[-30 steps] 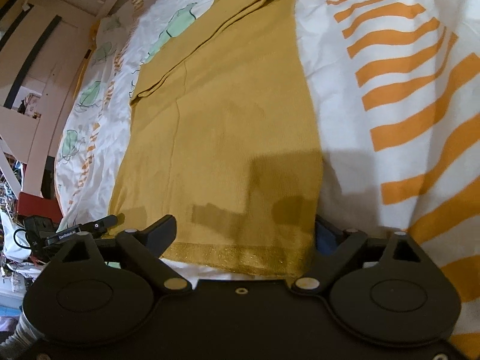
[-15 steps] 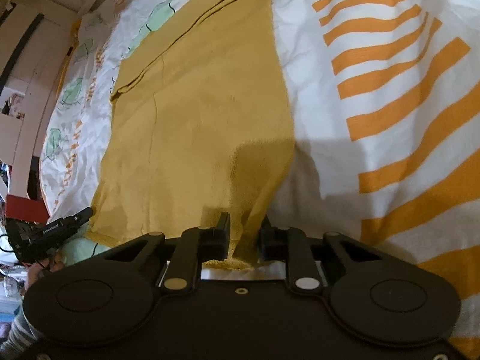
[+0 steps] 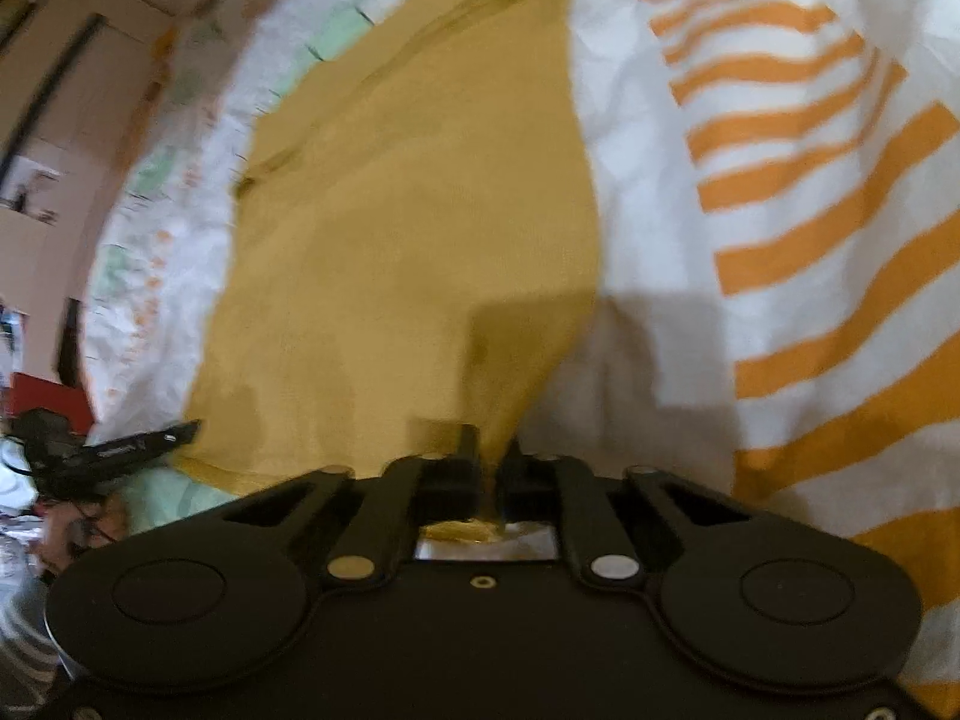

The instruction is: Fold small clothes

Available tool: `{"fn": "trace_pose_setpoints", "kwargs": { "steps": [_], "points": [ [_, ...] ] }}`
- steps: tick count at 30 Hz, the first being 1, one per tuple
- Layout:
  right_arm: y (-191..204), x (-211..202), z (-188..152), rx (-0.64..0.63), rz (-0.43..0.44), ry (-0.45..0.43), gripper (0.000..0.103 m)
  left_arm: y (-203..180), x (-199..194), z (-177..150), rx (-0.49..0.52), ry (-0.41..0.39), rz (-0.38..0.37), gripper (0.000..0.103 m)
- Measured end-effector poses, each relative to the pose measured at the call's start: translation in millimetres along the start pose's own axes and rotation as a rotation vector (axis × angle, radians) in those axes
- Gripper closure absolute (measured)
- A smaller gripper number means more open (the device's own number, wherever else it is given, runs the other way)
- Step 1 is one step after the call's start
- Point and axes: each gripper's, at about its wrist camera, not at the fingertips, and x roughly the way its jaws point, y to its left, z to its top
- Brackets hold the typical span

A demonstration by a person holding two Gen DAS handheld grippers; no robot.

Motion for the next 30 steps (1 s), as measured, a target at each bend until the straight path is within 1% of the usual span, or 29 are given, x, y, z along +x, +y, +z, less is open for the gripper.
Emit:
{"fn": "trace_pose_setpoints", "kwargs": {
  "steps": [3,5,9,11,15,20,23,26,30],
  "points": [
    [3,-16,7,-0.01,0.064,-0.094,0.09,-1,-18,3,-0.033,-0.1,-0.076,0.1],
    [5,-24,15,-0.017,0.092,-0.149,0.09,-3,-28,9,-0.059,-0.157,-0.109,0.1],
    [11,-35,35,-0.031,0.142,-0.244,0.09,-13,-35,28,-0.084,-0.23,-0.167,0.1],
    [15,-37,48,-0.042,0.152,-0.287,0.09,-17,-34,40,-0.091,-0.263,-0.183,0.1],
    [21,-35,76,-0.055,0.145,-0.372,0.09,-23,-30,68,-0.116,-0.342,-0.207,0.1],
    [18,-25,121,-0.031,0.116,-0.459,0.09,-22,-18,107,-0.155,-0.428,-0.208,0.1],
    [11,-14,149,-0.008,0.1,-0.492,0.09,-21,-4,134,-0.177,-0.464,-0.18,0.1],
    [3,2,177,0.016,0.078,-0.51,0.09,-16,12,159,-0.194,-0.485,-0.157,0.1],
    [-5,27,208,0.028,0.044,-0.501,0.09,-10,37,183,-0.203,-0.504,-0.121,0.1]
  ]
}}
